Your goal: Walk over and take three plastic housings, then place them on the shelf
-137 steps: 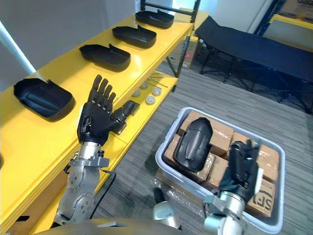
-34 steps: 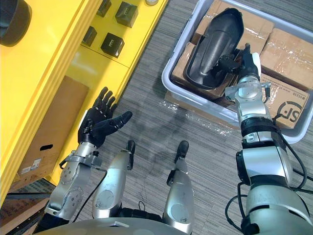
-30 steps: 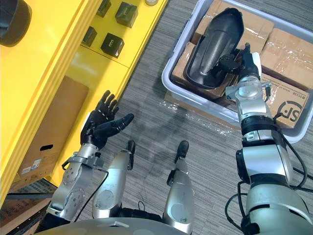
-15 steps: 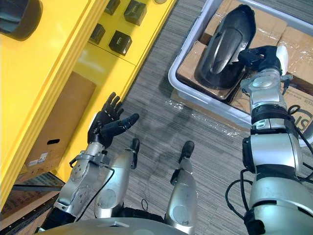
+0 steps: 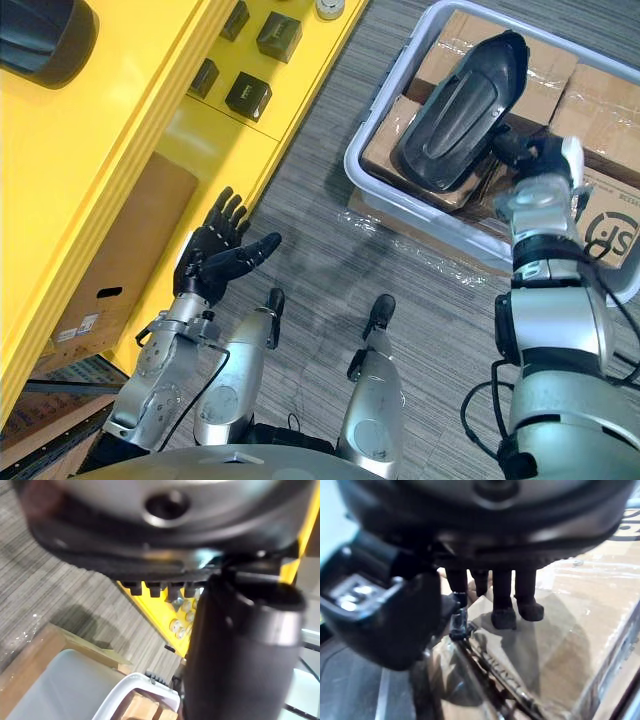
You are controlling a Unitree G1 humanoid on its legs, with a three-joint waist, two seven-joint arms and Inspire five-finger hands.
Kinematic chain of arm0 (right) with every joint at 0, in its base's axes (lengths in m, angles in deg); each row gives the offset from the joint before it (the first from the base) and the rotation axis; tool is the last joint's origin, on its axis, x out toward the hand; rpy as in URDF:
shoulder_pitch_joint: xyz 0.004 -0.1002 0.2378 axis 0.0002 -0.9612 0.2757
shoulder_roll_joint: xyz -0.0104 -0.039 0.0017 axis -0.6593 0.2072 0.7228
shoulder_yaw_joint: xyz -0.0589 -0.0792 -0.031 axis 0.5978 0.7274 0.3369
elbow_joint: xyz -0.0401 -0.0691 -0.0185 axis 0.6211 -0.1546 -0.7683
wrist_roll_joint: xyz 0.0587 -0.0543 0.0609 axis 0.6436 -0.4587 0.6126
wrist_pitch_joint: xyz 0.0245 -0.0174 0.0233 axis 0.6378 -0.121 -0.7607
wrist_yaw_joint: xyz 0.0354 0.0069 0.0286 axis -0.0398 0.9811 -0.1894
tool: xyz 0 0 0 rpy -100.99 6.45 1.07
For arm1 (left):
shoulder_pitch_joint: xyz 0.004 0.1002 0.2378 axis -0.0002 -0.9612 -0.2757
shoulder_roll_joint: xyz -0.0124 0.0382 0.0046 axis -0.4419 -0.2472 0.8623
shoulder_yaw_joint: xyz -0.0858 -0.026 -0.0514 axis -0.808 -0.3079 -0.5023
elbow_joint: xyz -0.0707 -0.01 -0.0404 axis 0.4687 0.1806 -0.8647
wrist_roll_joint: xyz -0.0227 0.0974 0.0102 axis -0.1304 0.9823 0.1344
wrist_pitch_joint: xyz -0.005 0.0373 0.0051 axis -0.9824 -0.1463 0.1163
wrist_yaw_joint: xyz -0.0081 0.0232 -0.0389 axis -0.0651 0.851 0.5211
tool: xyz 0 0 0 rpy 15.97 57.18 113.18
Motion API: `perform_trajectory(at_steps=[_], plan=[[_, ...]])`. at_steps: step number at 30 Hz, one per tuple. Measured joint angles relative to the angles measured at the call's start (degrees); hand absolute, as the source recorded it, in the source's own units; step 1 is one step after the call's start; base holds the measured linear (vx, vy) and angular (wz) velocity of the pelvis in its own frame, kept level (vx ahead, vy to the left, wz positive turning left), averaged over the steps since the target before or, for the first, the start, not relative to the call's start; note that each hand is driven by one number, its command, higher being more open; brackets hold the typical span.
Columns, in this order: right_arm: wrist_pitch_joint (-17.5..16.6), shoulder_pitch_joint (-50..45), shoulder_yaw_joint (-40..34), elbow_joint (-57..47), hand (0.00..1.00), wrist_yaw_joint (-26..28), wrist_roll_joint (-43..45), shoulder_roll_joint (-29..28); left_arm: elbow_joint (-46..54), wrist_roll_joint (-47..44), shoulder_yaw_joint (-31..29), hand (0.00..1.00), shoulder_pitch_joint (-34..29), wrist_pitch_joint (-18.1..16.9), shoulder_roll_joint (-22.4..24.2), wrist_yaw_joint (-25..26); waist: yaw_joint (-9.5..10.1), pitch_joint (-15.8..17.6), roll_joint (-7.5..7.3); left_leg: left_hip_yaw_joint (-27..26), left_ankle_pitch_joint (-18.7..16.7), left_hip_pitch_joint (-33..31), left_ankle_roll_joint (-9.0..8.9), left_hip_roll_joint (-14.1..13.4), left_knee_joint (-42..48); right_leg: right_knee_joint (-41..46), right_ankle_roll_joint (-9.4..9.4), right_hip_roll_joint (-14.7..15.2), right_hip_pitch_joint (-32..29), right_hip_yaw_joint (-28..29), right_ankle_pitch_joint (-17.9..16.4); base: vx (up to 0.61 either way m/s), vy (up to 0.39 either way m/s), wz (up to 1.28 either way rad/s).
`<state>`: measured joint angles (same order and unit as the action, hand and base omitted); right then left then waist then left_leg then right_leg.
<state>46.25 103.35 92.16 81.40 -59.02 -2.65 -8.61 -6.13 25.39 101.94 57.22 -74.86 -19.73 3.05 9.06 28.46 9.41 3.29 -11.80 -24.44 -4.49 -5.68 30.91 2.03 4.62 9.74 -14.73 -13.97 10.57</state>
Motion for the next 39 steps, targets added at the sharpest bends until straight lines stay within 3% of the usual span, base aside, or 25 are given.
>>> perform_trajectory(at_steps=[7, 14, 15, 20, 23, 27, 29, 36, 39], plan=[[0.5, -5.8, -0.5, -6.3, 0.0, -3.7, -1.5, -0.1, 0.2, 0.0, -0.2, 1.0, -1.7, 0.0, -0.6, -0.6, 0.04, 0.1, -0.75, -0.1, 0.0, 0.8, -0.15, -0.5, 0.0, -0.1, 0.48, -0.5, 0.8, 0.2, 0.3, -0.03, 0.018, -0.01], [1.6, -11.2, -1.8, -16.7, 0.0, -8.0, -3.7, -0.5, 3.0, 0.0, -1.4, 1.0, -3.0, 0.0, -2.0, -1.8, -1.7, -0.2, -3.53, -0.7, 0.0, 2.0, -0.45, -1.2, -1.0, -0.9, 0.66, -1.0, 1.4, 0.8, 0.7, 0.0, 0.016, -0.06], [1.5, -12.2, -1.9, -18.6, 1.0, -8.7, -3.7, -0.5, 3.7, 0.0, -1.5, 1.0, -3.4, 0.1, -2.1, -1.8, -1.7, -0.3, -4.16, -1.4, 0.1, 2.6, -0.47, -1.3, -1.4, -1.3, 0.69, -1.0, 1.5, 1.4, 0.9, 0.0, 0.04, -0.2], [-1.5, -15.7, -5.9, -26.3, 1.0, -15.3, -3.8, -1.9, 7.0, 0.0, -1.4, 1.0, -5.0, 0.1, -2.1, -1.9, -3.07, -0.3, -4.69, -1.8, 0.1, 3.2, -0.51, -1.3, -2.0, -1.6, 0.68, -1.0, 1.8, 1.6, 0.9, 0.0, 0.02, -0.05], [-8.1, -18.1, -6.8, -34.4, 1.0, -17.2, -3.8, -2.2, 7.0, 0.0, -1.4, 1.0, -5.1, 0.1, -1.7, -1.8, -3.34, -0.3, -4.74, -2.6, 0.3, 4.2, -0.66, -1.3, -3.2, -2.0, 0.9, -0.8, 2.1, 1.9, 1.0, 0.0, 0.028, -0.08], [-15.8, -18.3, -6.4, -41.1, 1.0, -14.6, -3.7, -4.2, 7.0, 0.0, -1.4, 1.0, -5.0, 0.1, -1.1, -2.2, -3.18, -0.4, -5.04, -2.8, 0.9, 5.9, -1.03, -1.3, -5.1, -2.6, 0.92, -0.9, 3.0, 1.8, 1.0, 0.0, 0.005, -0.01], [-17.6, -18.3, -4.6, -41.4, 1.0, -12.1, -3.7, -5.0, 7.0, 0.0, -1.5, 1.0, -5.0, 0.1, -1.1, -2.3, -2.91, -0.7, -5.51, -2.7, 1.3, 6.0, -1.06, -1.3, -5.6, -2.7, 0.92, -0.9, 3.0, 1.6, 1.0, 0.01, 0.011, 0.06], [-18.2, -17.5, 1.1, -34.9, 1.0, -6.6, -3.4, -10.4, 6.9, 0.4, -1.3, 1.0, -4.6, 0.1, -1.2, -2.1, -1.74, -0.8, -5.67, -1.4, 1.7, 6.5, -1.08, -0.9, -6.2, -2.7, 0.91, -0.7, 4.2, 0.1, 1.0, 0.0, 0.028, 0.1], [-16.1, -16.3, 1.9, -29.0, 1.0, -4.7, -0.3, -13.7, 6.9, 2.3, -1.3, 1.0, -4.5, 0.1, -1.4, -1.7, -1.0, -0.8, -5.66, -0.9, 2.1, 6.5, -1.09, -0.8, -6.4, -2.7, 0.83, -0.7, 4.4, -0.2, 0.9, -0.03, 0.025, 0.09]])
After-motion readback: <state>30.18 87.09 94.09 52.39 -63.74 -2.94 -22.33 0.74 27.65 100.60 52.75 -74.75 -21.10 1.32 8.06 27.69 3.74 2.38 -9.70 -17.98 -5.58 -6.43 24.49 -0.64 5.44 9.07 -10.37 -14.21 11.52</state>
